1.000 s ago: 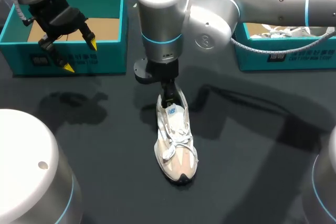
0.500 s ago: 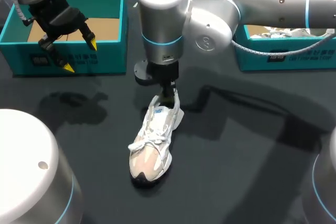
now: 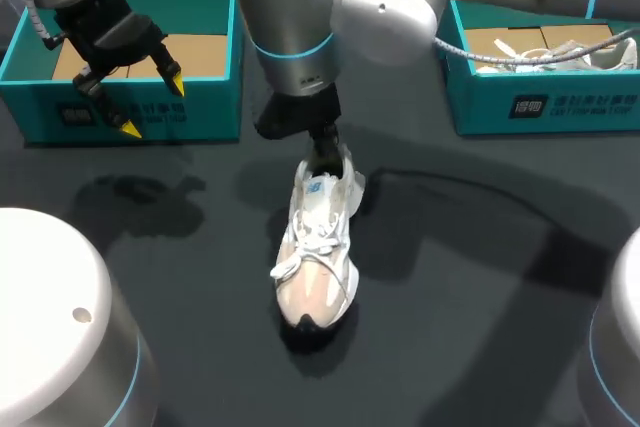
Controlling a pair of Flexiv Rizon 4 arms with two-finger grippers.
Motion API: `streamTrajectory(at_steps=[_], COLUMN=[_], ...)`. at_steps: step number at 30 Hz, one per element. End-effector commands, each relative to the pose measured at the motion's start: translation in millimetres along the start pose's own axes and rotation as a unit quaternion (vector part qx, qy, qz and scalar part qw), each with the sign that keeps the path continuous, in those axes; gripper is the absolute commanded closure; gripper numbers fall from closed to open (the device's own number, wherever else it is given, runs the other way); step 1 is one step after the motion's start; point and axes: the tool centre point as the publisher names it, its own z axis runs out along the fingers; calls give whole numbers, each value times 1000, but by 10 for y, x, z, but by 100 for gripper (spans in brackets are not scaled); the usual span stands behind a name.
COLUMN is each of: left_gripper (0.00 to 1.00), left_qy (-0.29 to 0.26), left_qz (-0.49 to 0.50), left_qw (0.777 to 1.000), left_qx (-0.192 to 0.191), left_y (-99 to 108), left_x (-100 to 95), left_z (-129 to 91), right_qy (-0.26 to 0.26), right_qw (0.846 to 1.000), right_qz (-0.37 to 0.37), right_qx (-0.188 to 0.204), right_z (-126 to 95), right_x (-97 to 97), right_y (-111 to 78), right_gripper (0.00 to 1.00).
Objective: Take the shoe out of the shoebox, open the shoe tongue, remove and reinsert the insole, then place the shoe into the shoebox
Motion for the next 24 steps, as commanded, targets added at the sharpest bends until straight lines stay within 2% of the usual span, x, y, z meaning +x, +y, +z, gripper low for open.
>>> streamTrajectory(at_steps=[1, 18, 24], left_gripper=[0, 0, 0], left_qy=[0, 0, 0], left_qz=[0, 0, 0], left_qw=[1000, 1000, 1000], left_qx=[-1, -1, -1], left_y=[3, 3, 3], left_x=[2, 2, 2], left_z=[0, 0, 0], right_qy=[-14, -14, -24], right_qw=[1000, 1000, 999], right_qz=[7, 7, -4], right_qx=[11, 11, 48], right_z=[-521, -521, -706], right_x=[4, 4, -122], right_y=[-139, -139, -509], right_gripper=[100, 100, 100])
